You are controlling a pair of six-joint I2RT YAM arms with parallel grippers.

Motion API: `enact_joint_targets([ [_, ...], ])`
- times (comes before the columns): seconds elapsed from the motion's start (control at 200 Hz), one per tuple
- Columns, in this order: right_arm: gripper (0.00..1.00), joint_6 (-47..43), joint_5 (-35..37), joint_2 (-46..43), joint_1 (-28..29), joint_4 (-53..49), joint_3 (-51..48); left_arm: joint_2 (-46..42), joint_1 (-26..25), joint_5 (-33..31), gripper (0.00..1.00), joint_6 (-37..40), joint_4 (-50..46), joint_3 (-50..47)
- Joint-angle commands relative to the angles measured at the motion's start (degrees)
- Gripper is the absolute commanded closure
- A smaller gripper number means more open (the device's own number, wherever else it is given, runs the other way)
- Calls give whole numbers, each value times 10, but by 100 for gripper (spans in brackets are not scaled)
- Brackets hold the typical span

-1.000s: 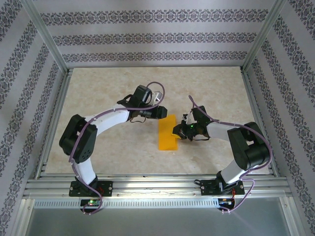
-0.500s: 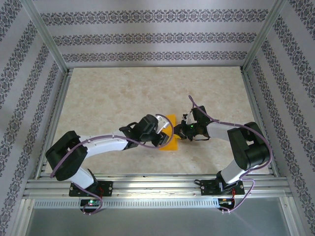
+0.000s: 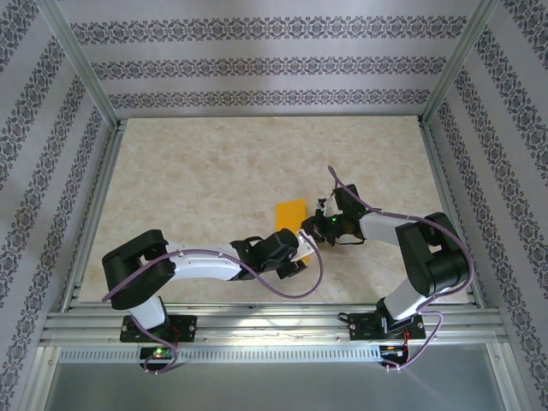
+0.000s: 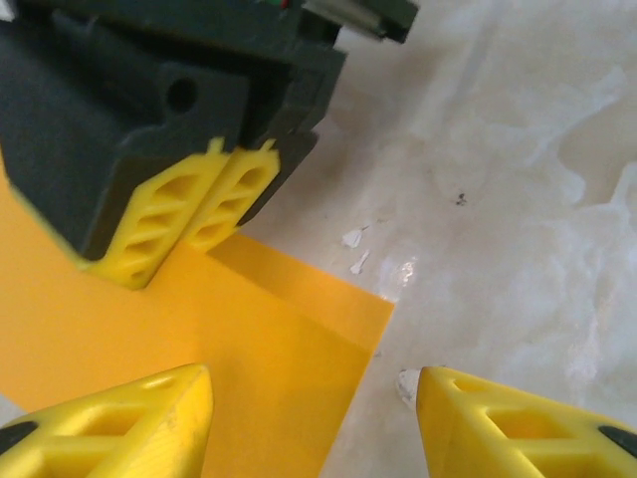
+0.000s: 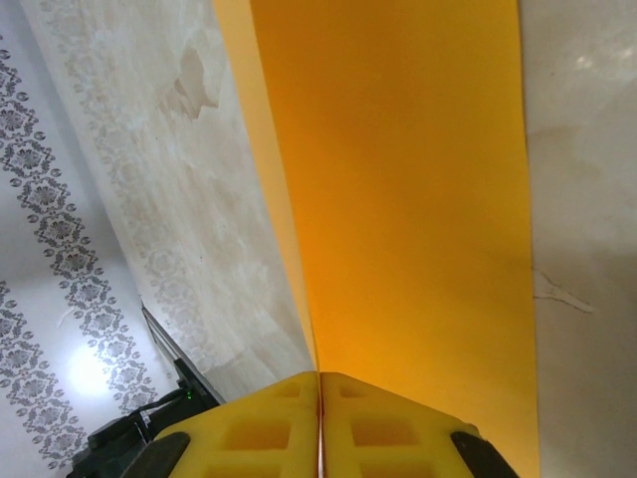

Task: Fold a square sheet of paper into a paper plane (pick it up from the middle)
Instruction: Fold the triangle a second time at the center of the table.

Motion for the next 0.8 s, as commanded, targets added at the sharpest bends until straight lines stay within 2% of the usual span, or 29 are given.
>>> enact_joint_targets([
  [0.0,91,-7,-1,-13,-3,-1,4,3,-21,-13,41,21,-10,21],
  [0.155,91,-5,1,-12,-4,-1,3,9,-37,-22,38,11,4,11],
  [0.4,91,-4,3,-12,-4,-1,3,31,-54,-97,36,26,16,13],
  [0.54,91,-4,5,-15,-3,-1,1,44,-54,-117,36,36,26,21],
  [0.794,91,-5,6,-14,-3,-1,-2,67,-54,-122,43,45,7,48],
])
